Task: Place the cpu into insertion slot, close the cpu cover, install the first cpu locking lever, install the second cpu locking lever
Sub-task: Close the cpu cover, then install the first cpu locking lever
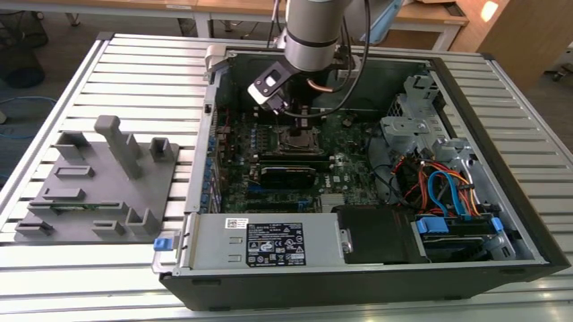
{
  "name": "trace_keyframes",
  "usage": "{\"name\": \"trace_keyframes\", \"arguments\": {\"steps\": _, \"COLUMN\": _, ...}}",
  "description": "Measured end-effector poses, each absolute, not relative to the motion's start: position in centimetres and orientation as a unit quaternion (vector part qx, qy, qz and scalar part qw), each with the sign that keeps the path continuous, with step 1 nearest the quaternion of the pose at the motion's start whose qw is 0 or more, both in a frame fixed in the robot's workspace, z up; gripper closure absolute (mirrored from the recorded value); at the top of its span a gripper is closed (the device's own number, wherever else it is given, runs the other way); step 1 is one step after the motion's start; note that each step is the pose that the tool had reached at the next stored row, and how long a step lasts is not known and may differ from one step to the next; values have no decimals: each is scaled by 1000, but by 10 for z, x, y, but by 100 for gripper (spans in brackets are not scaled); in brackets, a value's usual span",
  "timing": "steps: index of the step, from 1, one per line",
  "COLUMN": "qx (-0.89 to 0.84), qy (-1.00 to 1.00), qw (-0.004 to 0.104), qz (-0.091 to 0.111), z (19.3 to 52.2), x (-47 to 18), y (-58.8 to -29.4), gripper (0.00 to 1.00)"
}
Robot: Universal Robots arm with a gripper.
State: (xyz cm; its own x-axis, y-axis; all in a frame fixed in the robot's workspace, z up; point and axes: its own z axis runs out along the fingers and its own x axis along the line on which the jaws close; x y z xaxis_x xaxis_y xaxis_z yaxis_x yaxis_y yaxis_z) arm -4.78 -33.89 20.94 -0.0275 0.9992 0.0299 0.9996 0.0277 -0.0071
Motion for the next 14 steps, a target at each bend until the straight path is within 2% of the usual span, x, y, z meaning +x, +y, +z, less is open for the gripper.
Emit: {"name": "trace_keyframes", "arguments": {"steps": 14, "qx": -698, "qy": -716, "qw": 13, "qz": -8, "z": 209, "x": -41, "y": -339, "gripper": 90}}
